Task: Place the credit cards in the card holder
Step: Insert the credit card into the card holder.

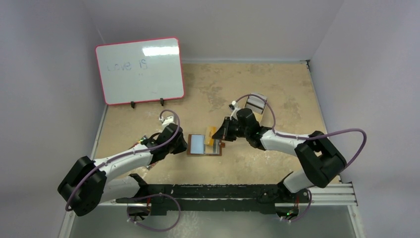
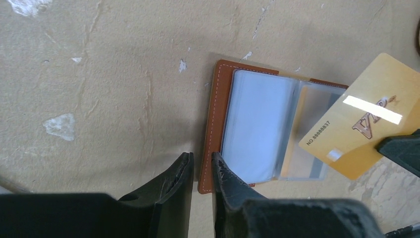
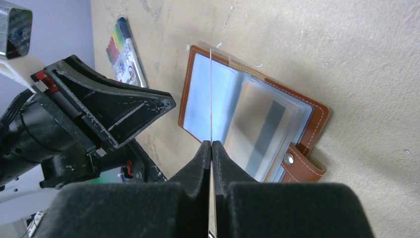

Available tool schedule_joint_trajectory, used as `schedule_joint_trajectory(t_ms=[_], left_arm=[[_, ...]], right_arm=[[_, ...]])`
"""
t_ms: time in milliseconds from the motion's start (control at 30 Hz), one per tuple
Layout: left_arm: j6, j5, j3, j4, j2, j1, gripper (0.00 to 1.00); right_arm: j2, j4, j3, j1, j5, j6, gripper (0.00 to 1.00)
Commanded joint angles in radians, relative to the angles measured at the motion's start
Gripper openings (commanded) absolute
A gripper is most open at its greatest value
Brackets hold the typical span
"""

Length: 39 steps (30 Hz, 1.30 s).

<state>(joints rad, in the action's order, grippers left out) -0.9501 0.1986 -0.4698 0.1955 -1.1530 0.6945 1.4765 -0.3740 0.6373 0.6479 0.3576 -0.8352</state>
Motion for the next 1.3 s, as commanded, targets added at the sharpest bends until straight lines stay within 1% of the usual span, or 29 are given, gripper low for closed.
schedule_joint_trajectory(t_ms=[0, 133, 900, 1267], left_arm=[[-0.018, -0.037, 0.031, -0.105, -0.012, -0.007, 0.18], [-0.029, -0.052, 0.051, -0.134, -0.024, -0.006, 0.17], [-0.027, -0.064, 0.053, -0.15, -0.057, -0.006, 0.11], [-0.026, -0.057, 0.051, -0.14, -0.05, -0.006, 0.1]], right_arm=[[0.011, -0.074, -0.001, 0.006, -0.026, -0.036, 0.0], [0.041, -0.074, 0.0, 0.006, -0.031, -0.041, 0.0], [0.136, -0.131, -0.016, 0.028, -0.011, -0.079, 0.0], [0.136, -0.075, -0.026, 0.034, -0.015, -0.098, 0.0]])
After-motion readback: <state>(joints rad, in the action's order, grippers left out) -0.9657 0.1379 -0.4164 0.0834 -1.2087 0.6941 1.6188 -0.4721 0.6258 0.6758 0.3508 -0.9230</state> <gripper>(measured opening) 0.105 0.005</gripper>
